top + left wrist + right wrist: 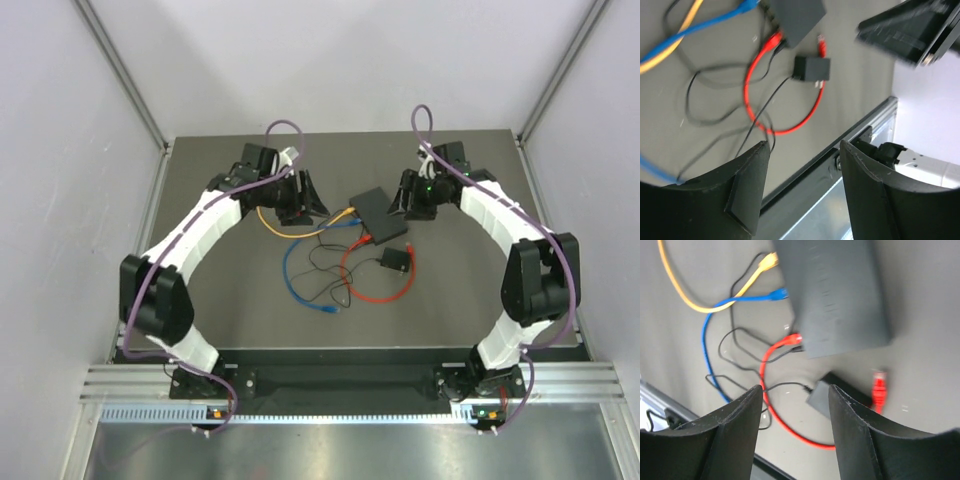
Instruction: Pull the plug from the switch port
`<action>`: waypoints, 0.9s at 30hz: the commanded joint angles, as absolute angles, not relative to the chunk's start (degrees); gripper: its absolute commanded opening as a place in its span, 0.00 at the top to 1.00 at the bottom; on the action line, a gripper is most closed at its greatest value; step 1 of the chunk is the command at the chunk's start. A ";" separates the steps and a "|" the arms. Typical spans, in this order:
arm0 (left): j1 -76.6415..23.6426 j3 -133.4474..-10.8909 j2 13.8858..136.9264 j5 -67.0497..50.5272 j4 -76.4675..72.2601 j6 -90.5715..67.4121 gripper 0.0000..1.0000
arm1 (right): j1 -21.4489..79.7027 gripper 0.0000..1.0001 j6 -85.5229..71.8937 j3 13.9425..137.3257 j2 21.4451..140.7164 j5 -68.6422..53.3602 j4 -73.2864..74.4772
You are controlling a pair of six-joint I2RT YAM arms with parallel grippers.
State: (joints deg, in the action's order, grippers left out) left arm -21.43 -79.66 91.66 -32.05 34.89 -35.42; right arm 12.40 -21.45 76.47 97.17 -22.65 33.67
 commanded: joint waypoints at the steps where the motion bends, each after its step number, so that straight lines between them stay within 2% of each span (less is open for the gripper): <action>1: -21.53 -83.67 97.10 -40.13 24.62 -33.39 0.37 | 15.20 0.44 -23.29 76.28 95.53 -23.38 32.60; 5: -21.62 -87.70 106.06 -45.95 17.69 -33.93 0.37 | 15.47 0.45 -21.02 81.55 100.01 -25.05 36.03; 12: -21.53 -92.81 115.56 -49.21 14.07 -30.94 0.37 | 16.17 0.47 -21.71 82.00 103.44 -25.66 34.63; 19: -21.36 -98.43 121.28 -45.36 15.90 -28.83 0.38 | 17.23 0.48 -19.78 86.92 106.78 -23.74 37.88; 22: -20.39 -102.47 124.01 -43.69 17.84 -29.35 0.47 | 17.23 0.50 -18.55 89.46 108.71 -23.90 39.81; 27: -18.72 -98.35 120.07 -41.06 13.62 -33.67 0.47 | 17.84 0.51 -17.84 91.23 110.04 -25.13 40.09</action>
